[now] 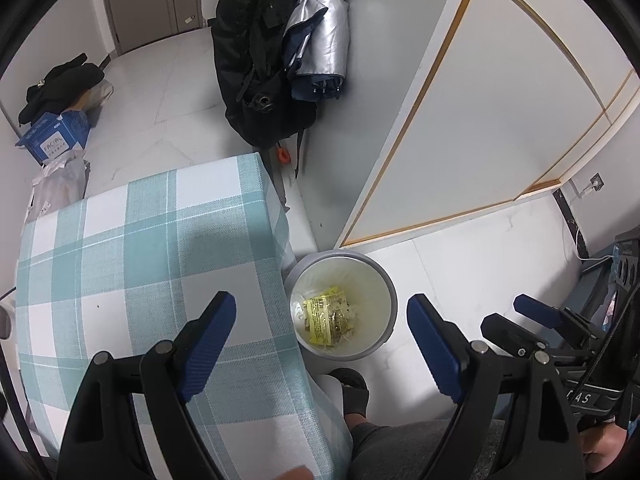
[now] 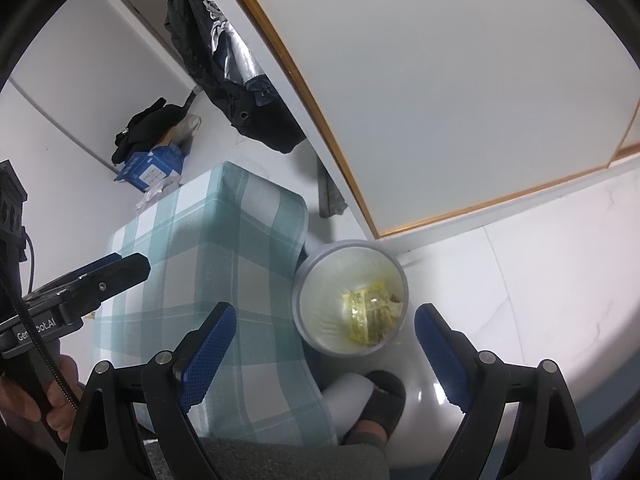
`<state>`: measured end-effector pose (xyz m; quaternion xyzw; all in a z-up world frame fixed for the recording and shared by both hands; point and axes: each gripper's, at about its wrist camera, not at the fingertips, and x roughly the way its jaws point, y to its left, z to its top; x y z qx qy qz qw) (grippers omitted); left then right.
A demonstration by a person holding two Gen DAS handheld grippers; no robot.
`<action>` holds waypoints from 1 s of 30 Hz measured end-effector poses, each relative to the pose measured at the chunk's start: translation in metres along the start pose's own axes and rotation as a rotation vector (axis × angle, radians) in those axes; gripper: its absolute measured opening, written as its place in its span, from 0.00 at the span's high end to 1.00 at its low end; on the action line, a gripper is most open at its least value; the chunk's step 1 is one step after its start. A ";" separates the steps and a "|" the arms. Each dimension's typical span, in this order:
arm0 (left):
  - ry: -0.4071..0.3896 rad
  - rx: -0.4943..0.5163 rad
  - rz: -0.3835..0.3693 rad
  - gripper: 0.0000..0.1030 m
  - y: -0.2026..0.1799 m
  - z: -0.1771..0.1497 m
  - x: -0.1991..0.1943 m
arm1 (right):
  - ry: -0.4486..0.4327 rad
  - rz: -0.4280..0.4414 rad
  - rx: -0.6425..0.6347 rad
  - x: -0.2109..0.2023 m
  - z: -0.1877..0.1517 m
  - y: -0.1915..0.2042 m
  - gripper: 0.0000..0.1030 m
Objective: Collect trash
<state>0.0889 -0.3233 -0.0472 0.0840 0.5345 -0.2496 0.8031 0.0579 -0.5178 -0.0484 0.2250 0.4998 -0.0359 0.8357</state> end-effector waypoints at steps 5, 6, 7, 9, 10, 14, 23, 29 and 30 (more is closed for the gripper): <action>-0.009 0.007 0.000 0.17 -0.002 0.001 -0.002 | -0.004 -0.002 0.002 -0.001 0.001 -0.001 0.11; -0.010 0.007 0.001 0.17 -0.002 0.000 -0.003 | -0.005 -0.001 0.002 -0.002 0.000 -0.001 0.11; -0.012 0.008 0.003 0.17 -0.002 0.000 -0.003 | -0.005 0.000 0.001 -0.002 0.001 -0.002 0.11; -0.013 0.009 0.004 0.17 -0.002 0.001 -0.003 | -0.006 -0.001 0.000 -0.002 0.001 -0.001 0.11; -0.013 0.009 0.004 0.17 -0.001 0.000 -0.004 | -0.006 0.000 0.000 -0.002 0.001 -0.001 0.11; -0.015 0.010 0.006 0.17 0.000 -0.001 -0.005 | -0.006 0.000 0.001 -0.002 0.001 -0.001 0.11; -0.022 0.013 0.000 0.17 0.000 -0.001 -0.007 | -0.018 0.012 -0.003 -0.004 0.003 -0.001 0.11; -0.029 0.001 0.011 0.17 0.003 -0.002 -0.007 | -0.029 0.021 -0.001 -0.005 0.001 -0.001 0.11; -0.028 0.001 0.007 0.17 0.003 -0.002 -0.006 | -0.029 0.021 0.002 -0.005 0.001 -0.002 0.11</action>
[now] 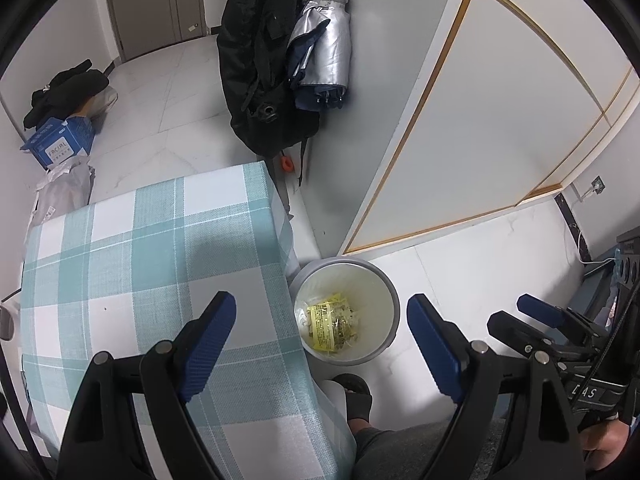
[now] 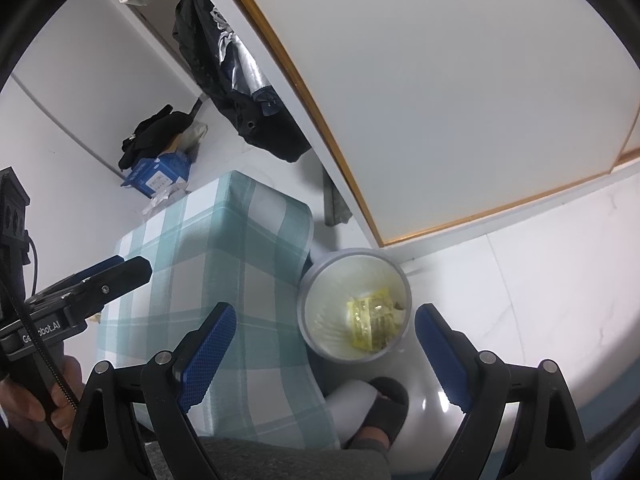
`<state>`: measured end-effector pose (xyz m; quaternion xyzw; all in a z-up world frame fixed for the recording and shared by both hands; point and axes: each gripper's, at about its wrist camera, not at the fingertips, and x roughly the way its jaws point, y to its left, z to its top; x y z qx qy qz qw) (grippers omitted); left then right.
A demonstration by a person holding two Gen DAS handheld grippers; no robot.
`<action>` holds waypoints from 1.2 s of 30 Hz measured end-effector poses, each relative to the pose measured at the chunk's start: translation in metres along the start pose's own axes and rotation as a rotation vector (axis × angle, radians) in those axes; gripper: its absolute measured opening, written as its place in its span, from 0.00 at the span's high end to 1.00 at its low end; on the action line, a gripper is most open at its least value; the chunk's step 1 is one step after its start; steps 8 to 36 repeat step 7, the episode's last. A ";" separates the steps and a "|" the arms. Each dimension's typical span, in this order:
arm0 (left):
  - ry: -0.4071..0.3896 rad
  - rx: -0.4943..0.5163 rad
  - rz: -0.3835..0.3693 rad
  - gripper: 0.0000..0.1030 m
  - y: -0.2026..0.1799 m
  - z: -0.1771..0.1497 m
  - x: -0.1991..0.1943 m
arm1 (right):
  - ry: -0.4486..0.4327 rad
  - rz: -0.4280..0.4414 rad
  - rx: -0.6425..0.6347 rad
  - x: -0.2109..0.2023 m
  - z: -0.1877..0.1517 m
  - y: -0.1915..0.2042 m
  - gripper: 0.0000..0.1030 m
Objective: Collect trash
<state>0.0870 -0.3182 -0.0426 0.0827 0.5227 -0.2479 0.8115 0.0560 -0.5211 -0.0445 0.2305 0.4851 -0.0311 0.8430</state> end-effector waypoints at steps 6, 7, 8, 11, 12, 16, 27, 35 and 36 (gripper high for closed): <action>-0.029 0.024 0.002 0.17 -0.004 0.000 -0.005 | 0.003 -0.001 0.010 0.000 -0.002 -0.002 0.11; -0.031 0.018 0.001 0.17 -0.003 0.000 -0.005 | -0.001 0.003 0.009 -0.001 -0.002 -0.001 0.11; -0.031 0.018 0.001 0.17 -0.003 0.000 -0.005 | -0.001 0.003 0.009 -0.001 -0.002 -0.001 0.11; -0.031 0.018 0.001 0.17 -0.003 0.000 -0.005 | -0.001 0.003 0.009 -0.001 -0.002 -0.001 0.11; -0.031 0.018 0.001 0.17 -0.003 0.000 -0.005 | -0.001 0.003 0.009 -0.001 -0.002 -0.001 0.11; -0.031 0.018 0.001 0.17 -0.003 0.000 -0.005 | -0.001 0.003 0.009 -0.001 -0.002 -0.001 0.11; -0.031 0.018 0.001 0.17 -0.003 0.000 -0.005 | -0.001 0.003 0.009 -0.001 -0.002 -0.001 0.11; -0.031 0.018 0.001 0.17 -0.003 0.000 -0.005 | -0.001 0.003 0.009 -0.001 -0.002 -0.001 0.11; -0.031 0.018 0.001 0.17 -0.003 0.000 -0.005 | -0.001 0.003 0.009 -0.001 -0.002 -0.001 0.11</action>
